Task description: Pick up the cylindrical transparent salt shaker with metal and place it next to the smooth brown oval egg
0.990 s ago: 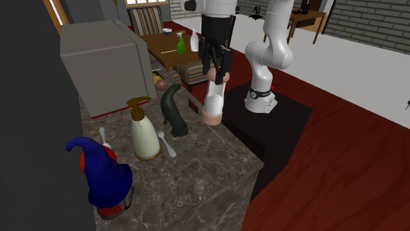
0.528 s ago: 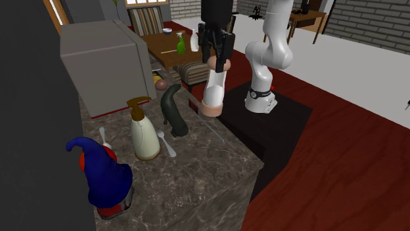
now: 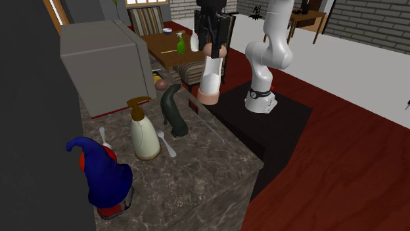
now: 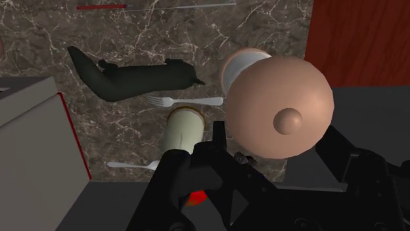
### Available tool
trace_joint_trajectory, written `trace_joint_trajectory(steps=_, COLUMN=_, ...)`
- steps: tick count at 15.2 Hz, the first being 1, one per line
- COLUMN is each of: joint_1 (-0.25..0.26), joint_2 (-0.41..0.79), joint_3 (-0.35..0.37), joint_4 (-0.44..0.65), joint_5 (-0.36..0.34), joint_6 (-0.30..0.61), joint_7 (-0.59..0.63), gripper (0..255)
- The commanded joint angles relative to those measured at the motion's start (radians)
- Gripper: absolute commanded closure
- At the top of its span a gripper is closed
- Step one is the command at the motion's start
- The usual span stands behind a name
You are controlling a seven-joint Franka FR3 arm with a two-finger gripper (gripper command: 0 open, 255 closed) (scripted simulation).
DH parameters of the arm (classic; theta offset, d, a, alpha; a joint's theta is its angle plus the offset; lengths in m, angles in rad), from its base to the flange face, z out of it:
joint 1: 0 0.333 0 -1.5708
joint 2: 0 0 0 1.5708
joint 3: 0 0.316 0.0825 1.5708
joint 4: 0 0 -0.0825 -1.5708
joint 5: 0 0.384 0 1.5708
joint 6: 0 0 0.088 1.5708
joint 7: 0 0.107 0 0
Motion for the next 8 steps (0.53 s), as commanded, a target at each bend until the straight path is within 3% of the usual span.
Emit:
trace_joint_trajectory(steps=1, joint_1=-0.017, joint_2=-0.039, joint_3=-0.024, joint_4=-0.044, joint_5=0.006, joint_6=0.005, joint_7=-0.043, gripper=255)
trace_joint_trajectory(steps=8, joint_1=-0.080, joint_2=-0.158, joint_3=-0.127, joint_4=-0.168, joint_5=0.005, joint_6=0.012, joint_7=-0.208, gripper=255)
